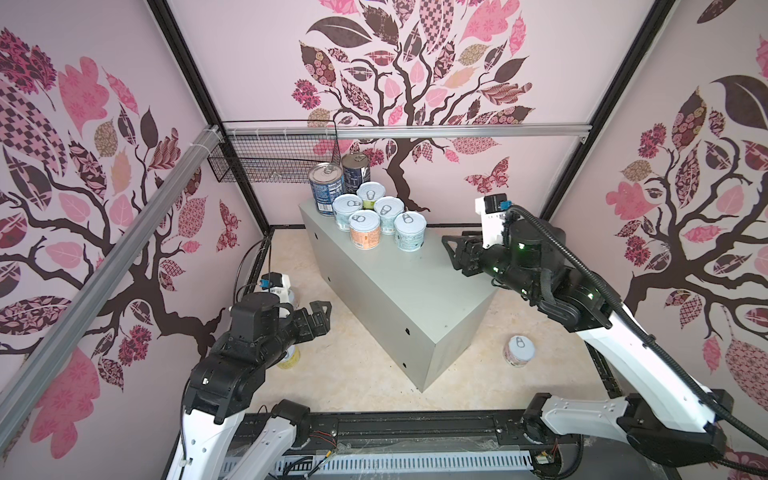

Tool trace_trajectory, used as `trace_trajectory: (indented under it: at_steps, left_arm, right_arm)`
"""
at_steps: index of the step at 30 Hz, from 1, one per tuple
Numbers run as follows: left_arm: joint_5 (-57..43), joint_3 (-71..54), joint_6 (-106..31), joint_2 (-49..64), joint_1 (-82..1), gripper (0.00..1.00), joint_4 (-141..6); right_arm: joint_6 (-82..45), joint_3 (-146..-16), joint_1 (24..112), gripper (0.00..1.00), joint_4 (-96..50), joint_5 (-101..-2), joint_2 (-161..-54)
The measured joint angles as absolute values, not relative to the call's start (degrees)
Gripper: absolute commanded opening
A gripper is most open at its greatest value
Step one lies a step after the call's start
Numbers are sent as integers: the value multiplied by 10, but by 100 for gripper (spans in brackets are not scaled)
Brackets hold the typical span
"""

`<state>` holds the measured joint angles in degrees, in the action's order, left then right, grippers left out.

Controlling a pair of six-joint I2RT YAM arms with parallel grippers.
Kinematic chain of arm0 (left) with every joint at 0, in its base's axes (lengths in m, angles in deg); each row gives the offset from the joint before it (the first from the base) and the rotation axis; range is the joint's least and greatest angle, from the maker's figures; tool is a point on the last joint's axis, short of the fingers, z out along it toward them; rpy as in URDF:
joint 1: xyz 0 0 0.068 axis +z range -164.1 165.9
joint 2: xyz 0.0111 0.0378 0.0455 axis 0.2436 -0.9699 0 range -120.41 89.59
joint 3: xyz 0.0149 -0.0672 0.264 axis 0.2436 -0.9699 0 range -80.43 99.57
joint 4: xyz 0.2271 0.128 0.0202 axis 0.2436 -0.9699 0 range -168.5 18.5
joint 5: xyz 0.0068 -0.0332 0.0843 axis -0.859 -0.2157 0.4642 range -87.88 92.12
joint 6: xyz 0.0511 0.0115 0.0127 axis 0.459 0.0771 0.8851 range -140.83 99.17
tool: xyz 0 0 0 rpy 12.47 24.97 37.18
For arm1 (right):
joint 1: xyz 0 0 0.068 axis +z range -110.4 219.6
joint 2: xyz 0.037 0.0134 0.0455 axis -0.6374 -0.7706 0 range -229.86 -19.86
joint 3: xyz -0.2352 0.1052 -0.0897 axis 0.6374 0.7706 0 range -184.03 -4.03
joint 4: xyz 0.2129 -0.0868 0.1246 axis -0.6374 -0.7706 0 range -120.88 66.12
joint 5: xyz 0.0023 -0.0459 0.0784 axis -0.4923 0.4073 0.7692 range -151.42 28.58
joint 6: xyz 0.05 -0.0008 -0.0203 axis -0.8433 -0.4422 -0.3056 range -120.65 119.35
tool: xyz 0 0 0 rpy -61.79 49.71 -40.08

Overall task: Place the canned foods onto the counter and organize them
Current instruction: 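Raise the right gripper away while the left gripper moves toward the floor cans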

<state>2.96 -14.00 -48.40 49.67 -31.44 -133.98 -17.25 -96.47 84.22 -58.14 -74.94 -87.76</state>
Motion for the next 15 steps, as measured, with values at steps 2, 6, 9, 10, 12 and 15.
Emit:
trace_trajectory:
  at_steps: [2,6,9,10,12,15]
  left_arm:
    - [30,-140,-487,491,-314,98,-1341]
    - [34,-140,-491,482,-314,98,-1342]
    - [38,-140,-493,477,-314,98,-1342]
    - [42,-139,-493,475,-314,98,-1343]
    - [49,-137,-493,470,-314,98,-1346]
    - [54,-136,-493,469,-314,98,-1349]
  right_arm:
    - [-176,-951,825,59,-587,-751,-860]
    - [-194,-888,745,60,-580,-732,-818]
    - [-213,-819,664,60,-571,-706,-774]
    - [-219,-798,638,60,-569,-696,-761]
    - [-229,-765,592,61,-565,-674,-738]
    - [-245,-721,532,61,-547,-634,-707]
